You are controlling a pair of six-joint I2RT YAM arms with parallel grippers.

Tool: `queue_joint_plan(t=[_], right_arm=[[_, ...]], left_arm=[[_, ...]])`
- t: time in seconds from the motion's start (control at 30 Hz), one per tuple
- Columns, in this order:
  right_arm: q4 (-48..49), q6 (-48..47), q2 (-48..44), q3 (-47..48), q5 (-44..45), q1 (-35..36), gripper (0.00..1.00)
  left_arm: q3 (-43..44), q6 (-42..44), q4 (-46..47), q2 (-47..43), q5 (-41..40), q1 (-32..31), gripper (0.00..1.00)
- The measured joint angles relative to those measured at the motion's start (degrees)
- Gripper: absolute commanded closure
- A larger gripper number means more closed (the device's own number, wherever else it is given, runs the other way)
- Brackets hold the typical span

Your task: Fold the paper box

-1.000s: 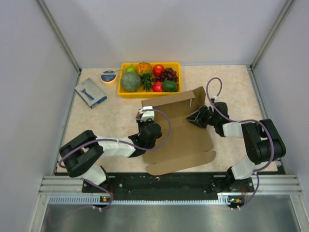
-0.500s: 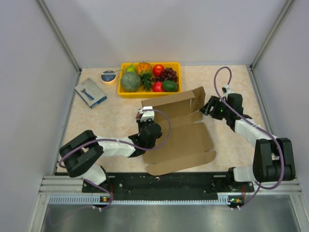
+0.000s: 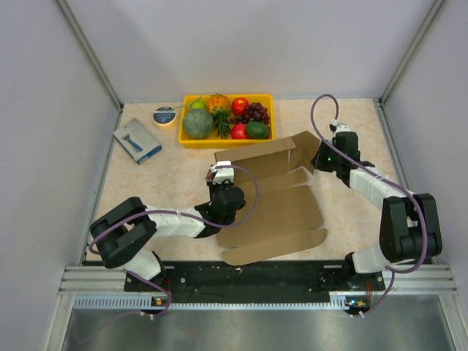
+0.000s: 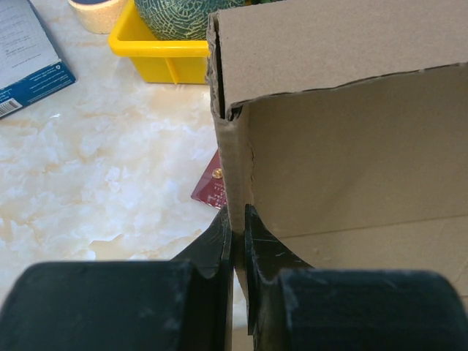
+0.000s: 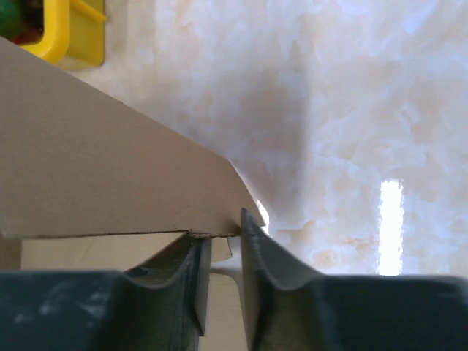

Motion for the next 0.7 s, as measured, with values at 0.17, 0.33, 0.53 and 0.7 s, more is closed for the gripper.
queue_joint_plan(t=[0.17,0.33,0.53,0.7], right_arm=[[-2.4,-1.1,-0.7,0.0,0.1,1.8,1.0],[-8.7,0.6,-4.5,0.0,-0.1,3.3,1.0],[-17.3,2.9,-8.5,0.9,-2.8,3.3,1.0],[-20.5,5.5,-10.0,1.1,-7.6,3.9,1.0]], left_arm=[[0.0,0.0,0.4,0.0,0.1,-0.1,1.0],[0.0,0.1,0.4,0.0,0.0,-0.2,1.0],[0.0,0.1,0.3,0.0,-0.3,-0.1,1.0],[0.0,0.1,0.1,0.0,-0.9,-0.1,1.0]])
